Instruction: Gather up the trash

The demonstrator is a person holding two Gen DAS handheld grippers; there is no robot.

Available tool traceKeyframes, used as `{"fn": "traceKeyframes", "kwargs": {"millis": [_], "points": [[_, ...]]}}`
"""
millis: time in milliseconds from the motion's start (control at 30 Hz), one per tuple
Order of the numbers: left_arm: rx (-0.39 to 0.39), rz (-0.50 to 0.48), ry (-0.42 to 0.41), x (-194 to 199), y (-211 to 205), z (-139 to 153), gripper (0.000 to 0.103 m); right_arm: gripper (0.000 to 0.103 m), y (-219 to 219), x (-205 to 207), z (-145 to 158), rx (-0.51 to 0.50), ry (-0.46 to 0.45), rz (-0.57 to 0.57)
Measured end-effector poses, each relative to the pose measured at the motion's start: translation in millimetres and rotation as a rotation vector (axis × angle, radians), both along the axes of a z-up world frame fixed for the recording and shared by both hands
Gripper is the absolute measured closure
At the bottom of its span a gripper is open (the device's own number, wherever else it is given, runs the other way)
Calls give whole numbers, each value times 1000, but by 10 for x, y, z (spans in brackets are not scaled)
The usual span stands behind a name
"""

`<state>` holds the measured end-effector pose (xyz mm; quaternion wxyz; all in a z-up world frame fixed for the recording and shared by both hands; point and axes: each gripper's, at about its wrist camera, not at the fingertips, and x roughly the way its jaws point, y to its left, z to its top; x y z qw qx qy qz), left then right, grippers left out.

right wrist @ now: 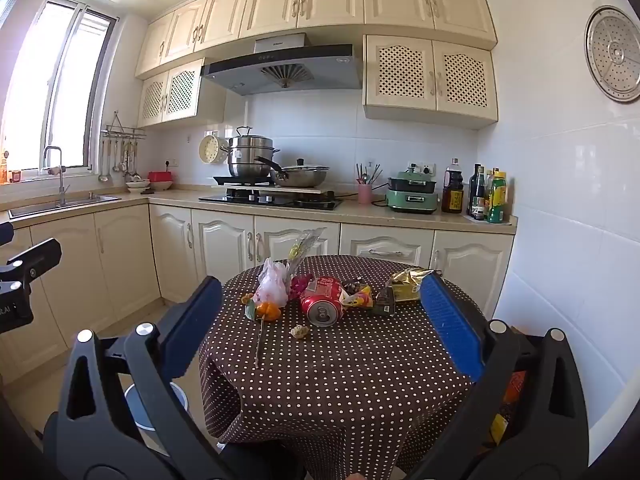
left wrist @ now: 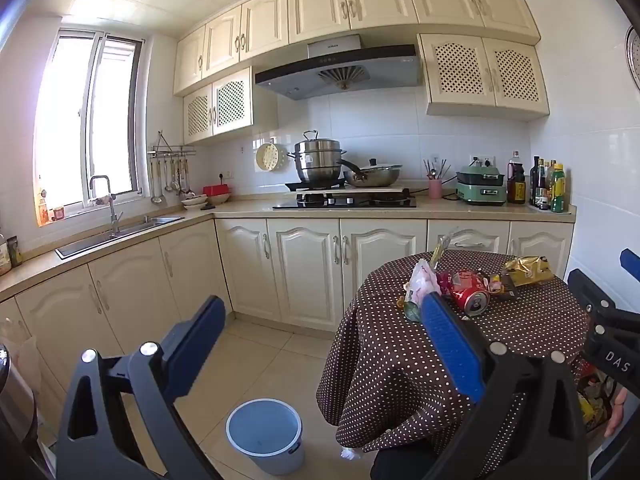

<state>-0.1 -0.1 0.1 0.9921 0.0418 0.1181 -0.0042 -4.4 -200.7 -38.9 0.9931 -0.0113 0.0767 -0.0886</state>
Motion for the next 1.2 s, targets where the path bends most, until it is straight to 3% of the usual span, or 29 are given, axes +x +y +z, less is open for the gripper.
{"fn": "traceKeyframes", "kwargs": {"millis": [467, 1133, 1200], "points": [[4, -1, 8, 25, -78, -63, 6, 6, 37, -35, 102, -1, -1, 2], [8, -3, 18, 18, -98, -101, 6, 6, -126, -60, -160, 5, 2, 0], [8, -3, 19, 25, -94, -105, 6, 6, -82, -99, -30, 6, 3, -1]]}}
